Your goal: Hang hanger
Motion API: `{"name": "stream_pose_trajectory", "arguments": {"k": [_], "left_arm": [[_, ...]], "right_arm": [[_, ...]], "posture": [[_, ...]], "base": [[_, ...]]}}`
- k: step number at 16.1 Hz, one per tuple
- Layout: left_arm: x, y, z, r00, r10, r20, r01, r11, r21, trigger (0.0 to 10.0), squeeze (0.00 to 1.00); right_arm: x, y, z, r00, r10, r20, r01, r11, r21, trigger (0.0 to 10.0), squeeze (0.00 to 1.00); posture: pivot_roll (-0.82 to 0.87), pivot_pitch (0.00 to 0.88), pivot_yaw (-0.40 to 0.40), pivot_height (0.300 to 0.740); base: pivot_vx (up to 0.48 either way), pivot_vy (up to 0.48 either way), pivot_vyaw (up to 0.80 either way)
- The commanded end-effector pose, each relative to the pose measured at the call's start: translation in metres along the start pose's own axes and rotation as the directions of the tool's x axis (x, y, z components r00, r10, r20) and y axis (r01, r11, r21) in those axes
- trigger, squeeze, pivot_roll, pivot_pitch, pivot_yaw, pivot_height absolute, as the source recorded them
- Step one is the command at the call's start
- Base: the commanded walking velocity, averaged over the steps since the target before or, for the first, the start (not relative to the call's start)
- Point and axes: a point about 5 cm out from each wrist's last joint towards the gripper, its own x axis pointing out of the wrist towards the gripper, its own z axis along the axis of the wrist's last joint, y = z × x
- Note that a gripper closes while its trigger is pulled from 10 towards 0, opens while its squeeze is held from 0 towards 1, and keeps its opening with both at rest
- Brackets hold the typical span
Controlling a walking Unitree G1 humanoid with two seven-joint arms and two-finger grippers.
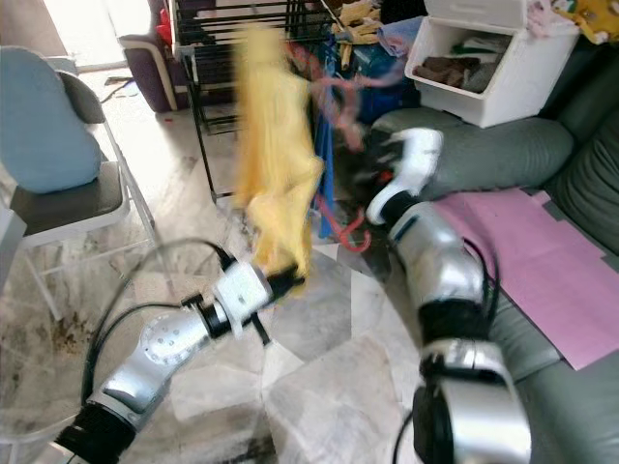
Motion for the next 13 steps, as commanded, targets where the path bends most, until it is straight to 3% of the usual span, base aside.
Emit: {"name": "stream_pose_trajectory", "arguments": {"k": [1,2,4,5,8,11,13], "left_arm": [[0.001,-0.019,-0.009,0.994,-0.097,-0.041,0.097,0.995,-0.003,10.0,0.73],[0.0,-0.02,-0.014,0.995,-0.086,-0.057,0.085,0.996,-0.023,10.0,1.0],[-0.001,-0.019,-0.017,0.996,-0.071,-0.062,0.07,0.997,-0.012,10.0,1.0],[-0.003,-0.014,-0.019,0.997,-0.028,-0.071,0.029,0.999,0.013,10.0,1.0],[-0.007,-0.011,-0.023,0.995,-0.011,-0.098,0.012,1.0,0.006,10.0,1.0],[-0.014,0.009,-0.018,0.985,0.159,-0.065,-0.156,0.987,0.041,10.0,1.0],[-0.022,0.035,-0.008,0.944,0.329,-0.005,-0.329,0.944,0.033,10.0,1.0]], "right_arm": [[0.002,0.008,0.026,0.991,0.045,0.125,-0.035,0.996,-0.077,10.0,0.0],[-0.004,0.005,0.02,0.993,0.038,0.112,-0.027,0.994,-0.104,10.0,0.0],[-0.012,0.002,0.015,0.995,0.039,0.095,-0.022,0.984,-0.177,10.0,0.0],[-0.023,-0.001,0.009,0.997,0.023,0.075,-0.002,0.964,-0.266,10.0,0.0],[-0.034,-0.003,-0.004,0.999,0.023,0.037,-0.009,0.941,-0.338,10.0,0.0],[-0.045,-0.006,-0.014,0.999,-0.019,0.05,0.036,0.924,-0.381,10.0,0.0],[-0.055,-0.003,-0.027,1.0,0.013,0.014,-0.006,0.898,-0.441,10.0,0.0]], "posture": [[-0.11,0.0,-0.016,0.74],[-0.12,0.0,-0.019,0.74],[-0.12,0.0,-0.019,0.74],[-0.12,0.0,-0.019,0.74],[-0.12,0.0,-0.02,0.74],[-0.11,0.0,-0.018,0.74],[-0.1,0.0,-0.02,0.74]], "base": [[0.0,0.0,0.0],[0.0,0.0,0.0],[0.0,0.0,0.0],[0.0,0.0,0.0],[0.0,0.0,0.0],[0.0,0.0,0.0],[0.0,0.0,0.0]]}}
